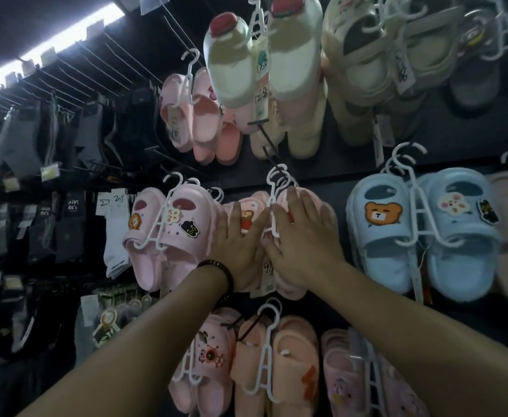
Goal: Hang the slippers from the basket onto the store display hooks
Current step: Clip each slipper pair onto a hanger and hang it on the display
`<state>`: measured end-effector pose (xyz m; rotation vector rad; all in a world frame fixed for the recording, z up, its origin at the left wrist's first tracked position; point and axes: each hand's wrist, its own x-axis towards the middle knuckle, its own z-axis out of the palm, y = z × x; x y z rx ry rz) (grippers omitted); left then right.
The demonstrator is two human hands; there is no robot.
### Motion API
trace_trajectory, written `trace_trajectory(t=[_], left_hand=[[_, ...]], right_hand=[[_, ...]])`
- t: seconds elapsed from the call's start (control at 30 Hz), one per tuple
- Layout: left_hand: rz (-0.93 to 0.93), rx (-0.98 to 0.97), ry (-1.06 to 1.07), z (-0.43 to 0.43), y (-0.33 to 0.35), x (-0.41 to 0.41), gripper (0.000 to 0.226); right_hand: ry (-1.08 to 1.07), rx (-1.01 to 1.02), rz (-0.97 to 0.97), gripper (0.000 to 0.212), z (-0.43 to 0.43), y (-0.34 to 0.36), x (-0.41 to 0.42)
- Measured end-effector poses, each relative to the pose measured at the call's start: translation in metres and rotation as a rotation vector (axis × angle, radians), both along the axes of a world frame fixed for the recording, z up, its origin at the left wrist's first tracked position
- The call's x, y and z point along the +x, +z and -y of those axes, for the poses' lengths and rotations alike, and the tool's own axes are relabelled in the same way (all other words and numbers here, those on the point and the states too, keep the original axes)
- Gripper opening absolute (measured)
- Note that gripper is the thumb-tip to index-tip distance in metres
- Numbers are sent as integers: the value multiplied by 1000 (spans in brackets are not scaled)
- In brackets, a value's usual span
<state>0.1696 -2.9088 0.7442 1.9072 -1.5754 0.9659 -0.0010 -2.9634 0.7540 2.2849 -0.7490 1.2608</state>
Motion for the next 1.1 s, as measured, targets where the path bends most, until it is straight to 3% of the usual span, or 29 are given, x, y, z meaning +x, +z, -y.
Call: trace_trajectory(t=[0.43, 0.57, 0.7, 0.83, 0.93, 1.1], left_hand=[[-23, 63, -175, -47, 4, 2, 72], [8, -73, -363, -80, 3, 8, 55], [86, -340, -235, -121, -7, 36, 44], [-32, -503, -135, -148, -10, 85, 39], [-160, -464, -106, -153, -10, 119, 48], [-308, -241, -75, -141, -12, 152, 57]], right_hand=[[-93, -16, 5, 66, -46, 6, 7], [2, -76, 26, 64, -65, 4, 21], [149, -177, 11, 62, -85, -2, 36], [275, -196, -18, 62, -107, -4, 68], [303, -143, -85, 66, -119, -11, 98], [272, -46, -178, 79, -118, -19, 134]])
